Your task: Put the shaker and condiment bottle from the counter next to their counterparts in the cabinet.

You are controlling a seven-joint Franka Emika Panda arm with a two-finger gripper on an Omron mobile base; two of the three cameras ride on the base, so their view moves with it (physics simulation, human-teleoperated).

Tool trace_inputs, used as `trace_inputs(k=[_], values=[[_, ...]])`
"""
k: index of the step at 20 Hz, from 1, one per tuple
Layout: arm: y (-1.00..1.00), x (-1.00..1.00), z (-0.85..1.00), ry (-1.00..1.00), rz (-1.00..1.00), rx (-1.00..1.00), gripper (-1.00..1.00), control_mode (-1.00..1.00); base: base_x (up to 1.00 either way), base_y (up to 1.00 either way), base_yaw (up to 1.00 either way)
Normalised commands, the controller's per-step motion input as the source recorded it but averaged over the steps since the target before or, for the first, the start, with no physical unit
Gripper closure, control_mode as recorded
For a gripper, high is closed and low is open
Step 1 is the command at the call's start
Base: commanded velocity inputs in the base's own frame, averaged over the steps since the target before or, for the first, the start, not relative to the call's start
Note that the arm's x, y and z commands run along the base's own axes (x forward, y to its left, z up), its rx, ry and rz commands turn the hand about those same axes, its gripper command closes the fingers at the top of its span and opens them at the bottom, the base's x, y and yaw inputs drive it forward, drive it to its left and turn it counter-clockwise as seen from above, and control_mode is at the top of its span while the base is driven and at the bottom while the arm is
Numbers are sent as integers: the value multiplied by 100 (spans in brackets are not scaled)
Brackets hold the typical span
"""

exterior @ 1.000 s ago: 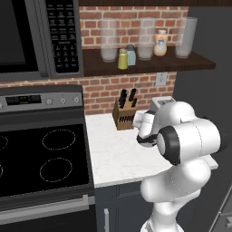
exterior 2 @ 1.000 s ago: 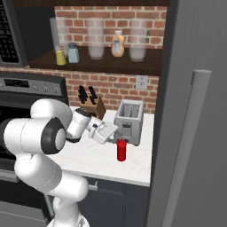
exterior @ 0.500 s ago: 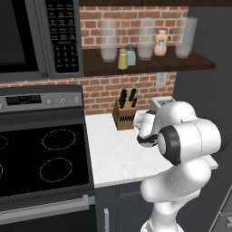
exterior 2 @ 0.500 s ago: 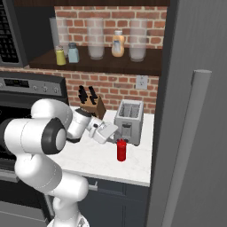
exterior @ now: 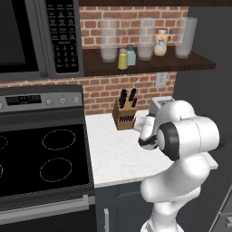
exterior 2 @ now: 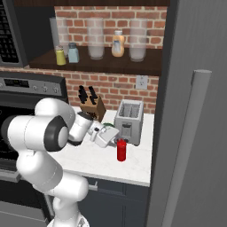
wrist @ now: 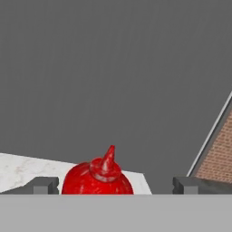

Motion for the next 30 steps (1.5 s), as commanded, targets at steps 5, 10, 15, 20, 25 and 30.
trace_inputs(k=[5, 10, 15, 20, 25, 30], values=[[-8, 0, -14, 0, 0, 0, -100, -100, 0, 0, 0], [-7, 2, -9, 0, 0, 0, -100, -100, 0, 0, 0], [-8, 3, -8, 0, 0, 0, -100, -100, 0, 0, 0], [-14, 0, -10, 0, 0, 0, -100, -100, 0, 0, 0], [-16, 0, -11, 0, 0, 0, -100, -100, 0, 0, 0], [-1, 0, -21, 0, 0, 0, -100, -100, 0, 0, 0]])
